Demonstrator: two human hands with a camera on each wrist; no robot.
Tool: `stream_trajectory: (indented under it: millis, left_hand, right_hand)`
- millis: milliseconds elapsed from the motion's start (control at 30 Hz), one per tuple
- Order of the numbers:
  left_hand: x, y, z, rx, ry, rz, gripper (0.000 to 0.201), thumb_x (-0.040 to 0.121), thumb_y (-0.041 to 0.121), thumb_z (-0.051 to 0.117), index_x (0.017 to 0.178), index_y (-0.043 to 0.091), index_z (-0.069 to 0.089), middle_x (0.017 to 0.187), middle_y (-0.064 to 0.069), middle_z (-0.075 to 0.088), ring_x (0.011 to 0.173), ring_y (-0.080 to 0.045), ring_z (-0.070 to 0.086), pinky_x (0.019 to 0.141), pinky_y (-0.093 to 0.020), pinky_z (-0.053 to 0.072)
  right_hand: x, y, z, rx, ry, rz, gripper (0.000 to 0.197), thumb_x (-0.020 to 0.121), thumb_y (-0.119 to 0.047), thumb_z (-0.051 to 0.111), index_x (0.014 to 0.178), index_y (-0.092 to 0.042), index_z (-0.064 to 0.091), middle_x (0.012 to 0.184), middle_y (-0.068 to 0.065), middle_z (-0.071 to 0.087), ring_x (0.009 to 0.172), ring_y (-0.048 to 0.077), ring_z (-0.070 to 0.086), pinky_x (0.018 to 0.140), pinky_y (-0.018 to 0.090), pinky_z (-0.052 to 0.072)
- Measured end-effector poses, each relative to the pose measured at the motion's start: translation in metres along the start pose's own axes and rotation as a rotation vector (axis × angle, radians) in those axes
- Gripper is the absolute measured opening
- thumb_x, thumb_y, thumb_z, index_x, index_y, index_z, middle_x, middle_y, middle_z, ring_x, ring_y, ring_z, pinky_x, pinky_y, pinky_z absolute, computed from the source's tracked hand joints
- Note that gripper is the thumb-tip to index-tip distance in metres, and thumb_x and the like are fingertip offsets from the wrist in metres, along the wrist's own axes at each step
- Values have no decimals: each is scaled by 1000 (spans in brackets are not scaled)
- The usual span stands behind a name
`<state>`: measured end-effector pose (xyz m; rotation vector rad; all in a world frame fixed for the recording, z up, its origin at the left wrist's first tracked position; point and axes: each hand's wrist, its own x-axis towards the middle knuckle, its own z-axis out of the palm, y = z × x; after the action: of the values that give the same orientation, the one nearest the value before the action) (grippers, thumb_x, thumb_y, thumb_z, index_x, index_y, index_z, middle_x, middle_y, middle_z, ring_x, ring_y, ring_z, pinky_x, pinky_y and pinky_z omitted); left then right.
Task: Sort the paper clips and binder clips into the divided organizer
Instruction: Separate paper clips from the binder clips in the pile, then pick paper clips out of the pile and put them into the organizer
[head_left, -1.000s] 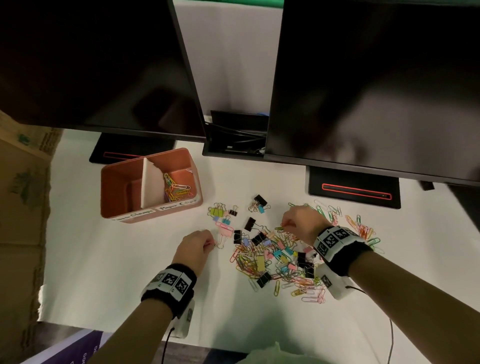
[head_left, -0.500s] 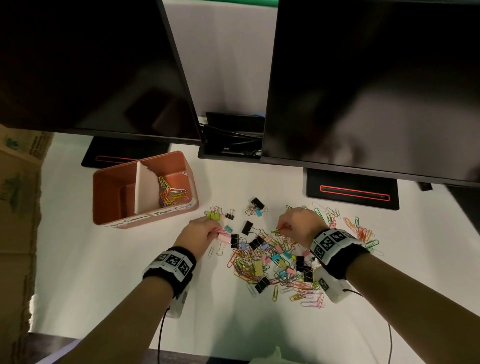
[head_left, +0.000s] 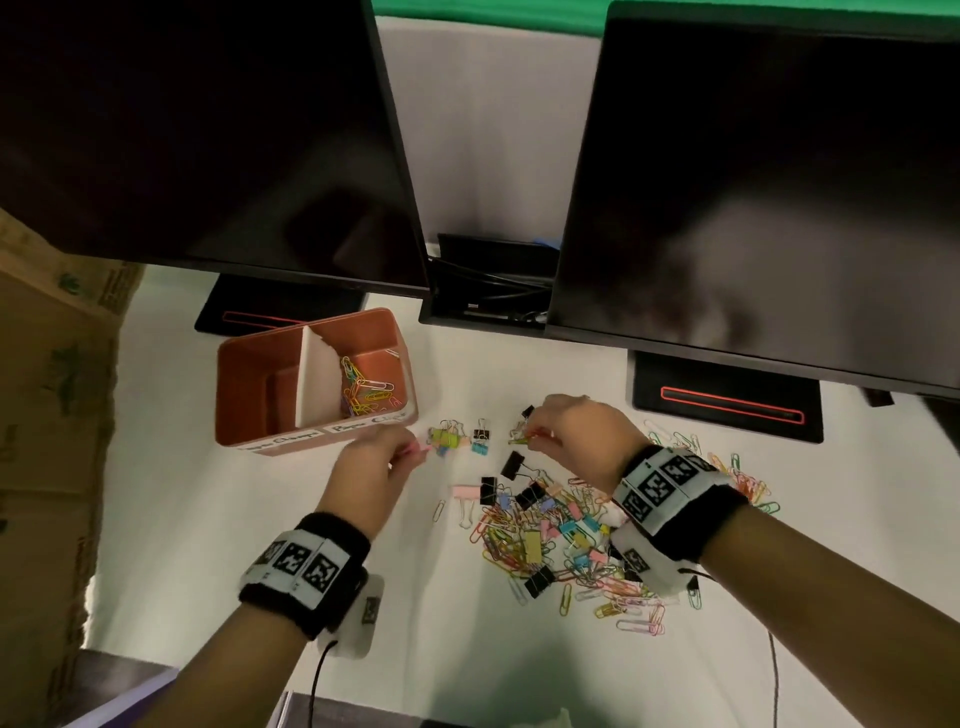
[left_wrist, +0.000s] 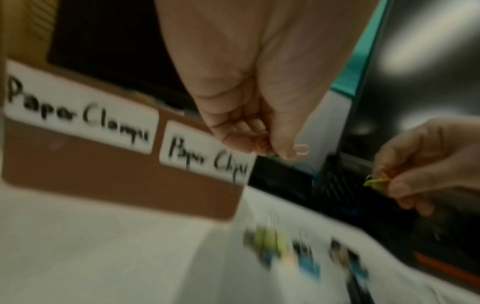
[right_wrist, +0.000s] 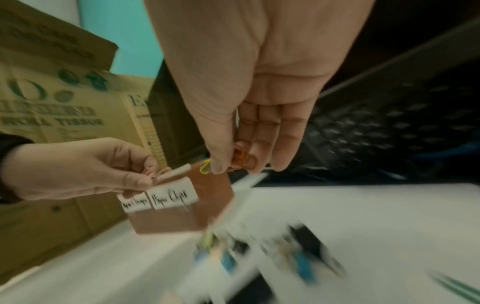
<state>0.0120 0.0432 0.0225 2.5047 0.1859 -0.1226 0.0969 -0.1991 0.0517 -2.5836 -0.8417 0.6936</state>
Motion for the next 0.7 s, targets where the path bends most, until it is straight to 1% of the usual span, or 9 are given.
stream_trajectory:
  millis: [67, 167, 267, 333, 400, 467, 533, 633, 700]
  left_hand:
    - [4, 5, -34, -26, 121, -44, 6, 82, 17, 68, 81, 13, 63, 78, 0, 60, 70, -14, 55, 60, -19, 38]
    - [20, 4, -71, -111, 259, -149, 10, 80, 17, 71, 85, 11, 65, 80, 0, 65, 72, -12, 59, 68, -18, 42]
    - [30, -3, -82, -105, 224, -234, 26, 80, 22, 71, 101, 9, 65, 95, -2, 67, 86, -14, 62, 81, -24, 47]
    - [28, -3, -82, -47, 222, -160, 34, 79, 22, 71, 111, 12, 63, 111, -3, 63, 98, -15, 60, 90, -29, 48]
    - [19, 2, -76, -57, 267, -4, 35, 78, 19, 72, 112, 15, 64, 114, 1, 59, 102, -10, 55, 92, -20, 43]
    - [8, 5, -58, -123, 183, 85, 32, 78, 20, 72, 109, 19, 64, 110, 5, 58, 97, -5, 54, 88, -16, 43]
    - [-2, 7, -29, -154, -25, 95, 33, 79, 22, 71, 110, 23, 62, 111, 5, 57, 98, -9, 54, 88, -26, 47]
    - [-11, 7, 14, -50, -297, 83, 43, 80, 27, 68, 121, 27, 53, 122, 3, 52, 110, -17, 50, 96, -33, 43]
    - [-14, 11, 35, -5, -387, 104, 48, 81, 25, 65, 126, 29, 49, 126, 1, 48, 114, -19, 47, 99, -35, 41]
  right_hand:
    - [20, -31, -15, 26, 52, -71, 21, 94, -28, 49, 109, -20, 62, 110, 1, 59, 97, 21, 58, 83, 34, 49]
    - [60, -78, -29, 51, 107, -144, 21, 93, -23, 51, 108, -15, 63, 106, 5, 59, 96, 22, 57, 85, 37, 48]
    - [92, -110, -32, 120, 109, -129, 28, 92, -24, 54, 116, -12, 60, 115, 8, 58, 103, 24, 57, 91, 36, 48]
    - [98, -114, -31, 195, 122, -112, 38, 90, -26, 57, 126, -15, 53, 121, 7, 56, 105, 21, 57, 94, 34, 48]
    - [91, -103, -28, 209, 150, -102, 42, 90, -29, 57, 131, -19, 49, 121, 4, 55, 95, 15, 57, 91, 32, 47]
    - [77, -81, -21, 143, 157, -67, 38, 91, -34, 55, 127, -24, 50, 117, -1, 56, 85, 9, 49, 86, 32, 48]
    - [57, -52, -9, 48, 88, -19, 33, 91, -37, 53, 122, -26, 52, 114, -3, 57, 84, 8, 48, 81, 29, 47]
    - [24, -13, 18, -22, -120, 17, 35, 90, -38, 56, 122, -25, 54, 118, 0, 55, 104, 17, 54, 88, 33, 47]
    - [6, 1, 34, -17, -215, 14, 40, 86, -38, 61, 124, -26, 55, 122, 1, 53, 111, 21, 52, 94, 37, 45]
